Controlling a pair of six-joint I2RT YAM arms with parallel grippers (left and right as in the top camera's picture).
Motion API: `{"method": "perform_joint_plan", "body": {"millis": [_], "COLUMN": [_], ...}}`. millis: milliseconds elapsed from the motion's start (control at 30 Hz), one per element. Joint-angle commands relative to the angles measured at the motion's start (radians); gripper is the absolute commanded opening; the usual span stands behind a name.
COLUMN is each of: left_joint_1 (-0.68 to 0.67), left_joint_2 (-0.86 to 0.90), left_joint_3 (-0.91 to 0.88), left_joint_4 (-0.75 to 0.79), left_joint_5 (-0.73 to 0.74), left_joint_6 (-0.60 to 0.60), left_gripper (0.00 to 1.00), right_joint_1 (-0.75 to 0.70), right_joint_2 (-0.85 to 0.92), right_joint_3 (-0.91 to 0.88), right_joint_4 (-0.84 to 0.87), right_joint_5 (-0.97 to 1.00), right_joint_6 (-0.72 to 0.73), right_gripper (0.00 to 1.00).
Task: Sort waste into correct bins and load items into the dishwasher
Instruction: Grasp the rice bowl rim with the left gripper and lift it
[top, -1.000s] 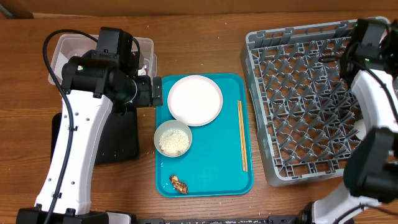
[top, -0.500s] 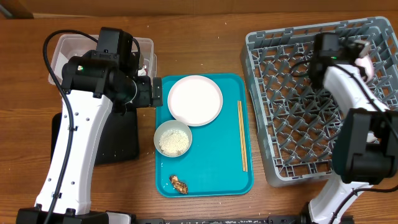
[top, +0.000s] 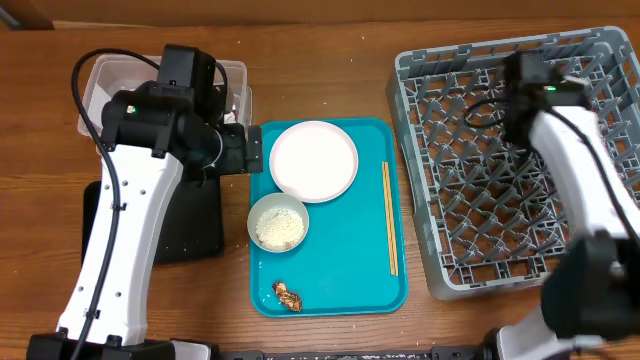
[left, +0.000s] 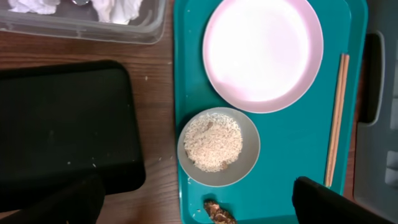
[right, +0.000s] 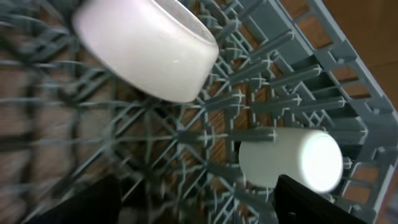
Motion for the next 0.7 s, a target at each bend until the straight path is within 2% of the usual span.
{"method": "perform_joint_plan", "body": {"millis": [0,67,167,300,667], "left_joint_1": [-0.057,-0.097,-0.158,-0.232,-0.399], "left_joint_2": [0.002,0.013,0.042,0.093,0.344], "left_joint_3": [-0.019,-0.032,-0.061,-0.123,-0.193], "left_joint_4": [0.007,0.011,0.019,0.051,0.140], "left_joint_5": [0.027,0.027,0.023,0.024,0.023], "left_joint_6": [-0.014,-0.015,-0.041,-0.083,-0.142], "left_gripper": [0.95,0.95,0.95,0.95,0.90], "right_joint_1": [-0.016,-0.020,-0.021,-0.021,-0.021], "right_joint_2": [-0.191,-0.261,-0.324,-0.353,-0.347], "right_joint_3": [0.069,0.069,0.069,0.069,0.061], "right_joint_4": [-0.054,-0.103,-0.173,-0.251,-0.278], "right_joint_5": [-0.338,-0.496,-0.600,-0.602,-0.616], "right_joint_6": [-0.007,-0.040,-0.043,-0.123,-0.116], "right_gripper": [0.87,0.90,0.93,0.95,0.97]}}
